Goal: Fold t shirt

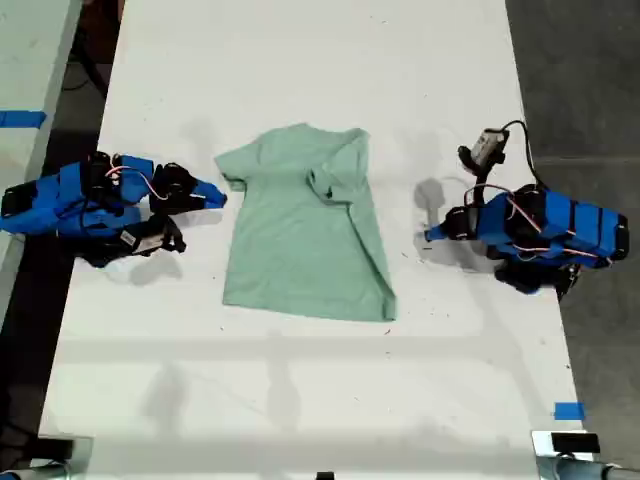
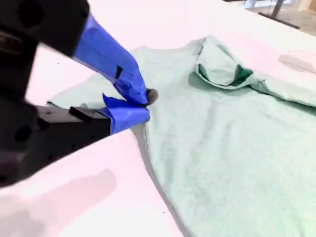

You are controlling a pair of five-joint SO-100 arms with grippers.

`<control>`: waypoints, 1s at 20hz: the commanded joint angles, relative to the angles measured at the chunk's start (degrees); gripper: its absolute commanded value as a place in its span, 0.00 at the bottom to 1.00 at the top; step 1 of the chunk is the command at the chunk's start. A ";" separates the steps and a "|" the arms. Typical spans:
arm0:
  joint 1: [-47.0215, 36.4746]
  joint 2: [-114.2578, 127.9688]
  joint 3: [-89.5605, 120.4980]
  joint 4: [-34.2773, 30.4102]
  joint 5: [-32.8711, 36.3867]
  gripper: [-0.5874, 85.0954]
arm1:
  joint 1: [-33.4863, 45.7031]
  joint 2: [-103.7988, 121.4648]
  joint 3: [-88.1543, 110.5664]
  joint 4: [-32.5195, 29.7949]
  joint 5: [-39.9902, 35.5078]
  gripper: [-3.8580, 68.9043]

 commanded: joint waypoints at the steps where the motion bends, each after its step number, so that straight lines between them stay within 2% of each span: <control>1: 3.16 0.26 1.14 -1.41 0.09 0.01 | -0.88 0.53 3.25 -1.23 1.58 0.05; 7: 1.49 0.26 1.14 -0.88 -0.18 0.01 | -0.97 0.53 3.25 -1.23 1.58 0.05; 9: 3.87 0.26 1.05 -1.41 -0.88 0.01 | -0.88 0.53 3.25 -1.23 1.49 0.05; 10: 4.22 0.26 1.05 -2.81 1.32 0.01 | -0.70 0.53 3.25 -1.23 1.49 0.05; 12: 6.86 0.18 -2.64 -9.93 5.54 0.01 | -0.26 0.53 3.25 -1.23 1.41 0.05; 13: 7.21 -0.88 -6.77 -10.46 5.80 0.01 | 0.09 0.53 3.25 -1.23 1.14 0.05; 15: 5.98 -16.26 -20.83 -6.24 5.98 0.01 | 0.44 0.53 3.25 -1.23 1.23 0.05; 17: 5.54 -46.32 -43.33 1.23 7.56 0.03 | 0.18 0.53 3.25 -1.23 1.49 0.05; 19: 3.34 -73.56 -72.25 17.84 12.13 0.09 | 0.09 0.53 3.25 -1.23 1.67 0.05; 20: 0.97 -83.32 -83.94 23.91 17.23 0.14 | 0.00 0.53 3.25 -1.23 1.58 0.05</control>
